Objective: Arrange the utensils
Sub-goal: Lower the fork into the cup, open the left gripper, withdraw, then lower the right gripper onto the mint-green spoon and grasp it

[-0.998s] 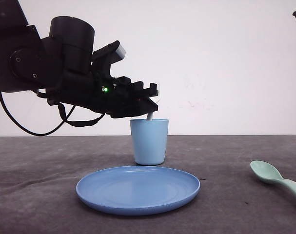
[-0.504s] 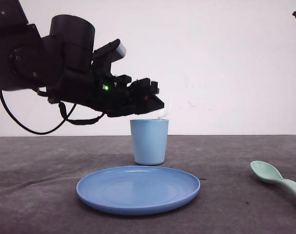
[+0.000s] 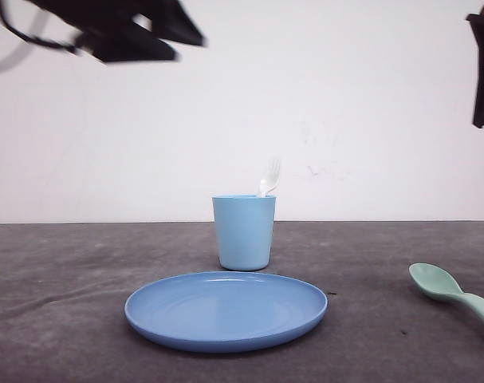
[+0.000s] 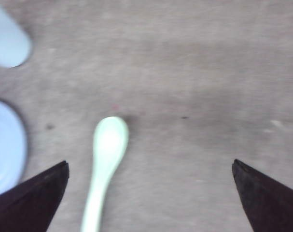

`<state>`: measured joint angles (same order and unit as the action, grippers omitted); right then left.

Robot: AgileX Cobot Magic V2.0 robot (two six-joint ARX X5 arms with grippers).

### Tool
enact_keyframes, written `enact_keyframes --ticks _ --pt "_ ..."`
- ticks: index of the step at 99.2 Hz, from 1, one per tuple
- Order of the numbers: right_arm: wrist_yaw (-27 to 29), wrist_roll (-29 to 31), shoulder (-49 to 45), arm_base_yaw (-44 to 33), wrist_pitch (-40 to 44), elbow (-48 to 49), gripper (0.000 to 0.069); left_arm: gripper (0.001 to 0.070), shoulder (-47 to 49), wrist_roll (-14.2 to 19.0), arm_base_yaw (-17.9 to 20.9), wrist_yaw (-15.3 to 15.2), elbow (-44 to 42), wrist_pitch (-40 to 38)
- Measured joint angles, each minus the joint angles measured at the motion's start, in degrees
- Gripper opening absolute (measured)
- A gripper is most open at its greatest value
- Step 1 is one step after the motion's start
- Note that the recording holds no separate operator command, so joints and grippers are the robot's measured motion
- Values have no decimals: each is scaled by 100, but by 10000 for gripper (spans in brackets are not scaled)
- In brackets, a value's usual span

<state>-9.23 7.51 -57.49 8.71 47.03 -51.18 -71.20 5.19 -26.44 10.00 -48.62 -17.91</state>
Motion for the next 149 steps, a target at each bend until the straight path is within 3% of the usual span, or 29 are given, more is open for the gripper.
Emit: enact_keyframes --ticks 23,37,62,117,140,149 --pt "155 452 -258 693 -24 0 681 280 1471 -4 964 -566 0 2090" --pt "498 595 -656 1062 -146 2 681 280 2124 -81 1497 -669 0 3246" --pt "603 737 -1626 1307 -564 2 681 280 2721 -369 1858 -710 0 4940" --pt "608 1051 -3145 1565 -1377 7 677 280 2776 -479 1860 -710 0 5283" --pt "935 1145 -3224 1720 -1576 7 499 280 2776 -481 1860 -710 0 5283" --pt "1062 1165 -3224 1725 -1558 7 465 280 2776 -481 1860 -710 0 5283"
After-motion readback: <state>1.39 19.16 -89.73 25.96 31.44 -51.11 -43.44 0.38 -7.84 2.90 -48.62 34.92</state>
